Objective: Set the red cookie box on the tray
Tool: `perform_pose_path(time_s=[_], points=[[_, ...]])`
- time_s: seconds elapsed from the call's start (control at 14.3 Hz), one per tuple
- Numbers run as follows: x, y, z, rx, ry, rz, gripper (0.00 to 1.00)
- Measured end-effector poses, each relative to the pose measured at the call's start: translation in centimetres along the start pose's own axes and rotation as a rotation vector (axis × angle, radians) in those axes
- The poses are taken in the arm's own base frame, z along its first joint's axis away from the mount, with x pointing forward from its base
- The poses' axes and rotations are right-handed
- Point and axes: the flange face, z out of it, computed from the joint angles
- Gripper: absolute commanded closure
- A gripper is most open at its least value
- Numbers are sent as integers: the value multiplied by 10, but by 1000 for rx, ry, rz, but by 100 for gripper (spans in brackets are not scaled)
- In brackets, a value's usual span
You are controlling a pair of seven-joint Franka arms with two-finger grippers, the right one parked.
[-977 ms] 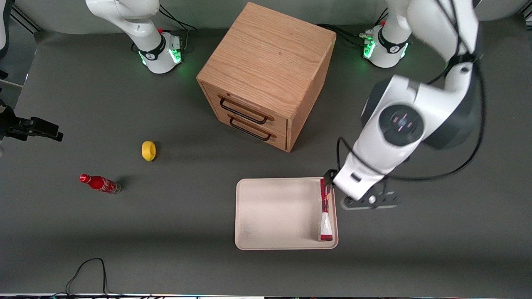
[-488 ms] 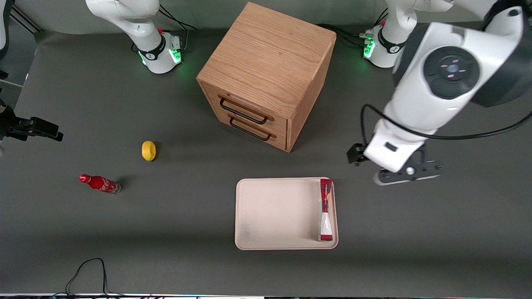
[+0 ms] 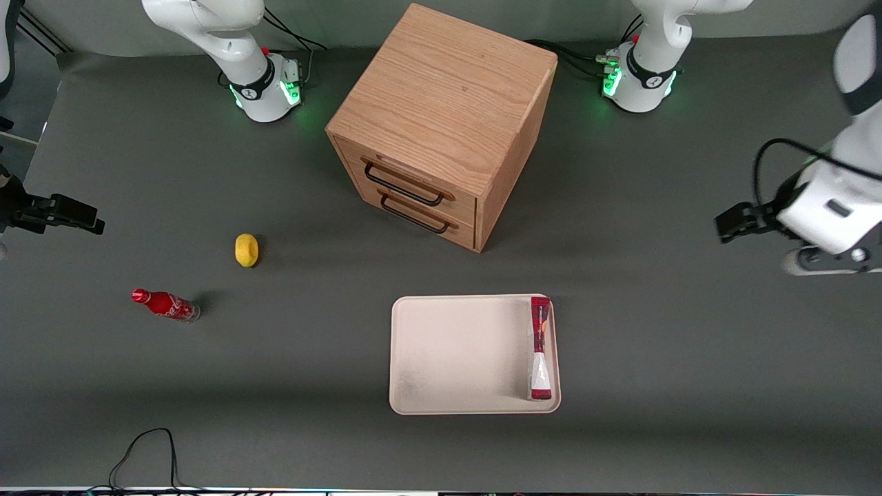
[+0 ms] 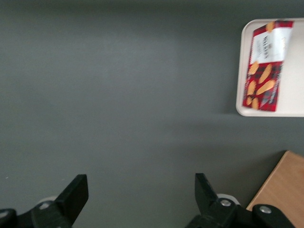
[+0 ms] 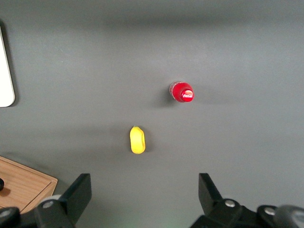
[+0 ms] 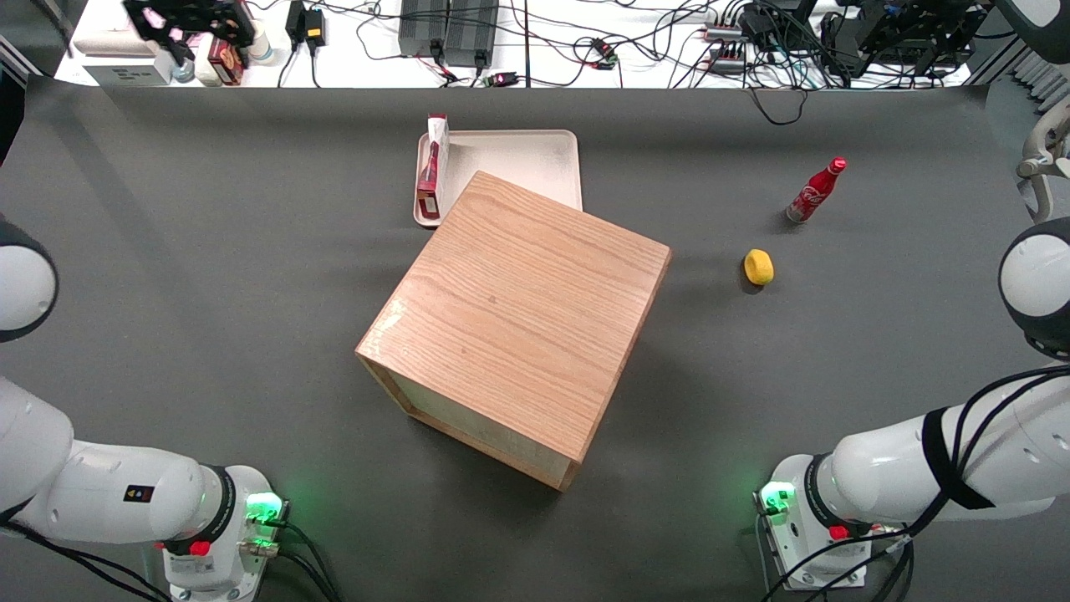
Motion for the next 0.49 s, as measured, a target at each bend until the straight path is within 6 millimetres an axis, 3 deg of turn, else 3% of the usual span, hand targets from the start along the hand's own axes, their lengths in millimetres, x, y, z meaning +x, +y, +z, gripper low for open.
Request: perform_pose_path(time_s=[0.14, 0.49], points=[[-9, -17, 6, 1, 8, 6, 0], [-27, -30, 22, -1, 30, -9, 0]])
